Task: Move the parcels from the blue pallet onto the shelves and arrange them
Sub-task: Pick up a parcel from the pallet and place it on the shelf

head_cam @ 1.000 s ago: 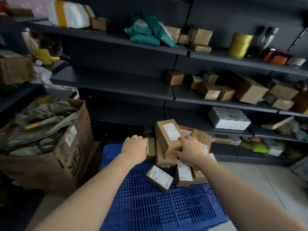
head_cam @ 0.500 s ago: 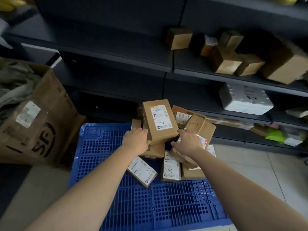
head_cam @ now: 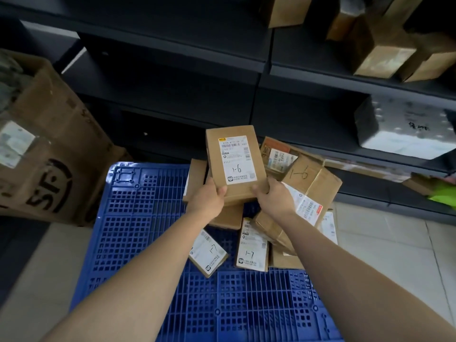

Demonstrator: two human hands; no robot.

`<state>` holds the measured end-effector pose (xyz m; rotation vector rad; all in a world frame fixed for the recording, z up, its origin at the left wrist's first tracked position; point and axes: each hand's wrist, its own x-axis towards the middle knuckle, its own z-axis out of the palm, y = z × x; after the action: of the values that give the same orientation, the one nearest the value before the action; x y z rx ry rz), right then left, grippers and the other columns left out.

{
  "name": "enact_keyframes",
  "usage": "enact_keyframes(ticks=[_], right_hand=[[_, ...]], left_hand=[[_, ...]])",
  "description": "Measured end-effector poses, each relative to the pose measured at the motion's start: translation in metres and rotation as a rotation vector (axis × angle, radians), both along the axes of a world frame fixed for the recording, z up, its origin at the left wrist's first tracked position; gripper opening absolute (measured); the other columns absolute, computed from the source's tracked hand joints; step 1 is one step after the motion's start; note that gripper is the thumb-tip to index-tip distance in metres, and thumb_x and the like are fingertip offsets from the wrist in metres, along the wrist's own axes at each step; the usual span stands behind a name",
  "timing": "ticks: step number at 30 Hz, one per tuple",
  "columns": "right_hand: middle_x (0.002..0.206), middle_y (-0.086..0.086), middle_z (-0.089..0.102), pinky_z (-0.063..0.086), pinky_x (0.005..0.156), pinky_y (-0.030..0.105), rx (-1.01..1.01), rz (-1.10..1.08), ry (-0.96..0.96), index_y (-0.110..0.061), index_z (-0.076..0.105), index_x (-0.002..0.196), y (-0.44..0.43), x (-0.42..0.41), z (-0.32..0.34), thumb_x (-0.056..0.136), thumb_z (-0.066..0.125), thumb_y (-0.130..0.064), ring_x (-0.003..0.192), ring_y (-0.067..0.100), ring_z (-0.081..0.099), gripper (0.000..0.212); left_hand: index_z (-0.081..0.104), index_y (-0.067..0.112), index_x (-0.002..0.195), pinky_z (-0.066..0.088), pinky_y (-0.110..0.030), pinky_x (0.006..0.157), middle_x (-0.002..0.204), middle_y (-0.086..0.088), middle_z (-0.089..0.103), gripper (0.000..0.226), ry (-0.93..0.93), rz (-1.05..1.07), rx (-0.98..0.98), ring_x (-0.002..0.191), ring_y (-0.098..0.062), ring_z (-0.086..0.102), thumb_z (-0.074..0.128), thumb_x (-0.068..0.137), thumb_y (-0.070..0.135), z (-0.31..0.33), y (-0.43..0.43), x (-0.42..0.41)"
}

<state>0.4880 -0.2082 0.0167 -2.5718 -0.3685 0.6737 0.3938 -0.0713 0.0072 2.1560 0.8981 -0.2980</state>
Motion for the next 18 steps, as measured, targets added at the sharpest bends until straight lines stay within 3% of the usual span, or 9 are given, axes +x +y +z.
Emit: enact_keyframes(ticks=[3,8,11,14,18], right_hand=[[0.121,0.007,0.062,0.044,0.082,0.032,0.098,-0.096,0.015,-0.013,0.052,0.13,0.0,-0.002,0.001,0.098,0.049,-0.038,0.109,0.027,0.057,0.041],[0.113,0.002,0.064,0.046,0.077,0.031,0.264,-0.188,0.047,-0.016,0.053,0.123,-0.001,-0.02,0.002,0.097,0.054,-0.035,0.091,0.015,0.055,0.033],[0.11,-0.003,0.061,0.047,0.077,0.031,0.387,-0.23,0.06,-0.015,0.052,0.12,0.007,-0.037,0.011,0.096,0.055,-0.033,0.095,0.015,0.056,0.03],[0.108,-0.006,0.061,0.052,0.085,0.038,0.489,-0.267,0.078,-0.016,0.053,0.117,0.022,-0.057,0.024,0.095,0.057,-0.032,0.1,0.015,0.059,0.028],[0.101,-0.015,0.06,0.045,0.075,0.02,0.591,-0.214,0.078,-0.019,0.054,0.116,0.048,-0.088,0.05,0.095,0.058,-0.029,0.088,-0.001,0.054,0.023]], left_hand=[[0.043,0.018,0.132,0.04,-0.027,0.064,0.119,0.001,0.06,0.034,-0.066,0.132,-0.097,0.088,-0.012,0.053,0.037,0.103,0.033,-0.003,-0.004,-0.001],[0.036,0.022,0.143,0.046,-0.035,0.093,0.136,0.003,0.054,0.042,-0.143,0.248,-0.203,0.119,-0.019,0.053,0.04,0.102,0.029,0.004,-0.006,-0.017],[0.031,0.029,0.147,0.039,-0.027,0.092,0.137,0.007,0.051,0.045,-0.241,0.32,-0.244,0.124,-0.016,0.049,0.04,0.103,0.025,0.02,-0.002,-0.032],[0.026,0.033,0.15,0.038,-0.031,0.101,0.141,0.009,0.048,0.051,-0.312,0.402,-0.269,0.127,-0.014,0.047,0.041,0.102,0.025,0.034,0.006,-0.053],[0.028,0.036,0.149,0.04,-0.034,0.104,0.138,0.012,0.052,0.05,-0.408,0.509,-0.267,0.125,-0.01,0.049,0.043,0.102,0.025,0.053,0.022,-0.092]])
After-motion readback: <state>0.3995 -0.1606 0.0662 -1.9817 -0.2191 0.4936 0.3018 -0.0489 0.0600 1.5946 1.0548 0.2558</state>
